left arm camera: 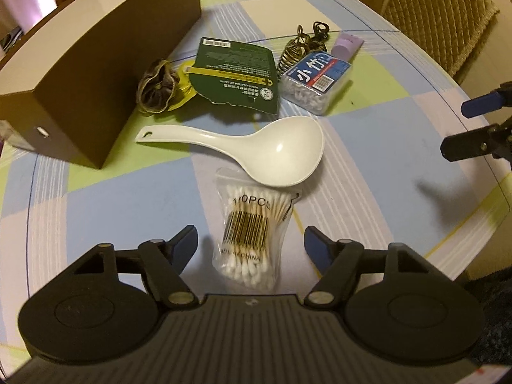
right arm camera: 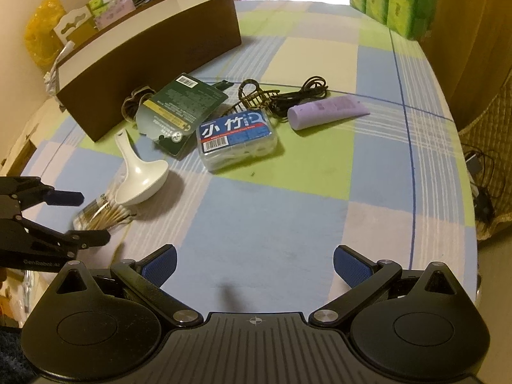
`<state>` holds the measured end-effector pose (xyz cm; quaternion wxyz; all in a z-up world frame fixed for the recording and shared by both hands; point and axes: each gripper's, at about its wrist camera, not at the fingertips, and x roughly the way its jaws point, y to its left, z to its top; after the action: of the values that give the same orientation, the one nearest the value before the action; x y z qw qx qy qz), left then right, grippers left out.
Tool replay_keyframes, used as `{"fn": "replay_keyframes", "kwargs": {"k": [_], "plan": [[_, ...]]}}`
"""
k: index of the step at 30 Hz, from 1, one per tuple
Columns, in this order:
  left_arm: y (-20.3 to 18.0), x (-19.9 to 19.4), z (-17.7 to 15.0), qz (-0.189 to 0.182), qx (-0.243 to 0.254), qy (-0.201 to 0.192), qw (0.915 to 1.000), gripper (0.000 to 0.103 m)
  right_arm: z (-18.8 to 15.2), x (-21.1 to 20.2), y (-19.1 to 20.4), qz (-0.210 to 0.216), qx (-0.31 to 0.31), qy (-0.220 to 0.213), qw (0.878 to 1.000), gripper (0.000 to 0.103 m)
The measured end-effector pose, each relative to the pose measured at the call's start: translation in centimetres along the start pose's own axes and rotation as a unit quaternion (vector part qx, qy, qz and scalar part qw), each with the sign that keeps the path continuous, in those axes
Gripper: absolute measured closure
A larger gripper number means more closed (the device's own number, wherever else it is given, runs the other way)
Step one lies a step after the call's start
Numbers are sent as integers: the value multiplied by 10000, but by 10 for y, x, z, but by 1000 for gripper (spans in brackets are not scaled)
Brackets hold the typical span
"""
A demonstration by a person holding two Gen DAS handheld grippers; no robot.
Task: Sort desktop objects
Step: 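Grasp the cotton swab bag with the left tool while the right tool grasps the white ladle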
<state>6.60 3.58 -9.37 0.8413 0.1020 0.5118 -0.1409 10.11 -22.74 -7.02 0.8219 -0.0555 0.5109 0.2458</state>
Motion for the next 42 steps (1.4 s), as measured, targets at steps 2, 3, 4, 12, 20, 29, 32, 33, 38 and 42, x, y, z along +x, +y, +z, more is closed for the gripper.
{"fn": "replay_keyframes", "kwargs": {"k": [2,3,4,12,20,29,32,33,38,42], "plan": [[2,4,2,-39,54,50,10000,40,2,3,0,1,81,11,10000,2],[3,7,3,-75,71,77,9999,41,3,4,1,4,122,18,9999,2],[5,9,3,-104,77,108,9999,44,5,6,1,12,161,26,9999,2],[11,12,3,-391,258,122,9988,68,16,17,10,196,424,111,9988,2],[23,3,-7,-382,51,183,9991,81,26,30,25,527,683,170,9961,2],[67,-13,-26,61,-601,194,9980,82,31,54,37,1101,1293,170,9853,12],[84,-18,-30,166,-815,133,9964,82,35,65,39,1281,1595,179,9787,27],[88,-19,-31,198,-861,114,9960,82,36,70,40,1311,1723,216,9760,29],[100,-20,-33,262,-997,85,9946,82,38,91,40,1558,2317,353,9596,58],[102,-19,-34,239,-1042,89,9942,82,37,100,31,1675,2862,414,9425,88]]}}
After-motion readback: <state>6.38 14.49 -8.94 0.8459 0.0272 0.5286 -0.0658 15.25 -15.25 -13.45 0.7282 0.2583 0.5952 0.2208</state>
